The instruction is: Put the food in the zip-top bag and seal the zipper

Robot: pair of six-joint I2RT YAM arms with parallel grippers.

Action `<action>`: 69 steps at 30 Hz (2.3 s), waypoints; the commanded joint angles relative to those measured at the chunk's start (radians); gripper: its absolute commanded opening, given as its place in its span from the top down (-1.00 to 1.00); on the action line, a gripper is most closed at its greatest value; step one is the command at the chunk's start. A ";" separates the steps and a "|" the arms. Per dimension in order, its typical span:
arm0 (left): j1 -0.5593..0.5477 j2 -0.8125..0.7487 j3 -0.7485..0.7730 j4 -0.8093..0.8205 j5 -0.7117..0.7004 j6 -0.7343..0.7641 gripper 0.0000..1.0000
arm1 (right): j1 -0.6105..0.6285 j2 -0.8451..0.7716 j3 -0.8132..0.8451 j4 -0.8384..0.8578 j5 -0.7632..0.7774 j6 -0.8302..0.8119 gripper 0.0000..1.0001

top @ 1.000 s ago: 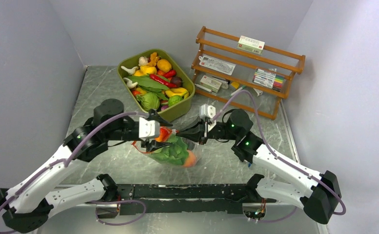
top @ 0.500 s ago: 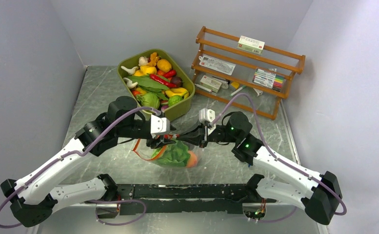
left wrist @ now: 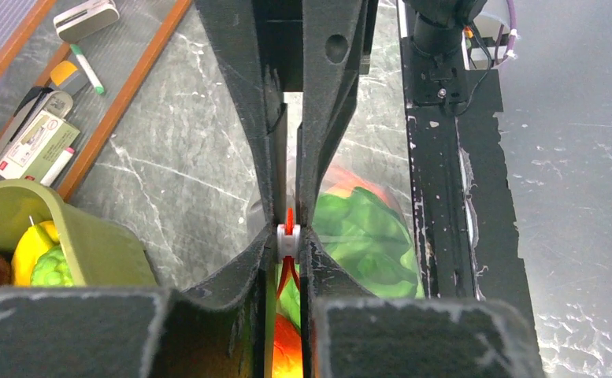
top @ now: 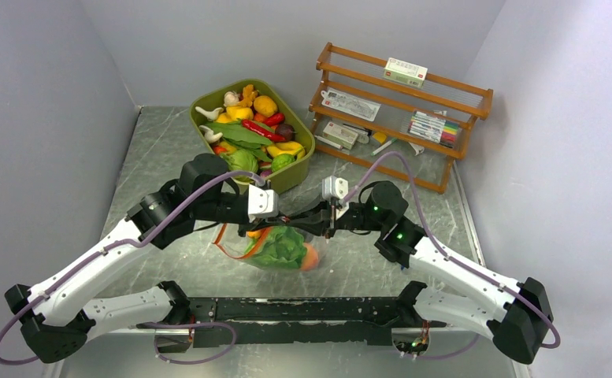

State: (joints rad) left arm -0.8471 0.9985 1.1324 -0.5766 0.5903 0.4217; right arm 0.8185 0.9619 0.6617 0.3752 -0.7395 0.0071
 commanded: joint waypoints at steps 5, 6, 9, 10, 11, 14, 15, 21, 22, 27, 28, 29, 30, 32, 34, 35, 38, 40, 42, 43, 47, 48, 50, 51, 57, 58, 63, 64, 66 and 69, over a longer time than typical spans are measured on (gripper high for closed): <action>-0.003 0.002 0.033 0.024 0.037 0.028 0.86 | 0.025 0.001 -0.023 0.007 -0.021 -0.061 0.36; -0.002 0.002 0.032 0.026 0.042 0.033 0.86 | 0.028 0.008 -0.013 -0.004 -0.016 -0.070 0.36; -0.001 0.002 0.032 0.027 0.052 0.038 0.86 | 0.032 0.038 0.024 -0.044 0.002 -0.096 0.36; -0.003 0.003 0.031 0.027 0.053 0.039 0.86 | 0.035 0.049 0.037 -0.054 0.009 -0.103 0.38; -0.002 0.003 0.033 0.023 0.053 0.041 0.86 | 0.036 0.052 0.044 -0.051 0.013 -0.105 0.39; -0.001 0.007 0.036 0.012 0.054 0.051 0.86 | 0.038 0.063 0.048 -0.015 0.018 -0.100 0.47; -0.002 0.006 0.035 0.009 0.059 0.053 0.86 | 0.038 0.068 0.052 -0.011 0.020 -0.104 0.65; -0.002 0.014 0.049 -0.050 0.043 0.043 0.86 | 0.038 0.017 0.019 0.027 0.101 -0.084 1.00; -0.002 0.016 0.055 -0.065 0.030 0.047 0.86 | 0.038 -0.006 0.003 0.039 0.113 -0.078 1.00; -0.002 0.012 0.068 -0.104 -0.010 0.058 0.86 | 0.036 -0.098 -0.078 0.098 0.139 -0.070 1.00; -0.003 0.010 0.066 -0.100 -0.014 0.057 0.86 | 0.036 -0.110 -0.103 0.133 0.133 -0.060 1.00; -0.003 0.007 0.064 -0.097 -0.017 0.056 0.86 | 0.037 -0.118 -0.125 0.166 0.126 -0.044 1.00; -0.002 0.007 0.059 -0.093 -0.015 0.057 0.86 | 0.036 -0.123 -0.141 0.189 0.119 -0.032 1.00; -0.001 0.008 0.049 -0.085 -0.004 0.053 0.86 | 0.036 -0.117 -0.152 0.205 0.116 -0.017 1.00; -0.002 0.011 0.040 -0.076 -0.003 0.052 0.86 | 0.037 -0.110 -0.162 0.224 0.103 -0.005 1.00; -0.002 0.013 0.035 -0.073 -0.002 0.052 0.86 | 0.037 -0.108 -0.162 0.232 0.098 -0.003 1.00; -0.001 0.021 0.029 -0.070 -0.016 0.055 0.86 | 0.036 -0.112 -0.153 0.220 0.106 -0.006 1.00; -0.002 0.025 0.027 -0.067 -0.009 0.054 0.86 | 0.035 -0.112 -0.143 0.213 0.102 -0.008 1.00; -0.002 0.028 0.025 -0.054 -0.001 0.044 0.86 | 0.036 -0.104 -0.135 0.212 0.099 -0.006 1.00; -0.001 0.029 0.023 -0.048 0.006 0.040 0.86 | 0.036 -0.096 -0.132 0.211 0.098 -0.004 1.00; -0.002 0.042 0.028 -0.028 0.024 0.022 0.86 | 0.039 -0.071 -0.087 0.125 0.118 0.008 0.73; -0.002 0.047 0.032 -0.032 0.031 0.024 0.86 | 0.040 -0.075 -0.079 0.102 0.108 0.003 0.60; -0.002 0.050 0.035 -0.032 0.044 0.027 0.86 | 0.048 -0.081 -0.077 0.068 0.113 -0.010 0.50; -0.003 0.048 0.029 -0.024 0.046 0.025 0.86 | 0.050 -0.080 -0.071 0.045 0.120 -0.023 0.50; -0.001 0.061 0.029 -0.023 0.050 0.032 0.86 | 0.063 -0.053 -0.024 -0.036 0.151 -0.060 0.62; -0.001 0.061 0.029 -0.021 0.050 0.031 0.86 | 0.063 -0.049 -0.020 -0.039 0.153 -0.065 0.65; -0.001 0.061 0.025 -0.023 0.050 0.032 0.86 | 0.068 -0.046 -0.008 -0.042 0.202 -0.087 1.00; -0.002 0.061 0.025 -0.030 0.046 0.034 0.86 | 0.069 -0.056 -0.019 -0.029 0.224 -0.083 1.00; -0.002 0.057 0.024 -0.050 0.024 0.039 0.86 | 0.070 -0.097 -0.043 0.011 0.253 -0.076 1.00; -0.002 0.046 0.022 -0.079 -0.008 0.038 0.86 | 0.070 -0.143 -0.056 0.025 0.279 -0.074 1.00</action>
State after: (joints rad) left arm -0.8452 1.0569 1.1633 -0.6098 0.5972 0.4564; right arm 0.8902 0.8864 0.6113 0.3313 -0.5491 -0.0566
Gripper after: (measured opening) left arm 0.101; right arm 0.006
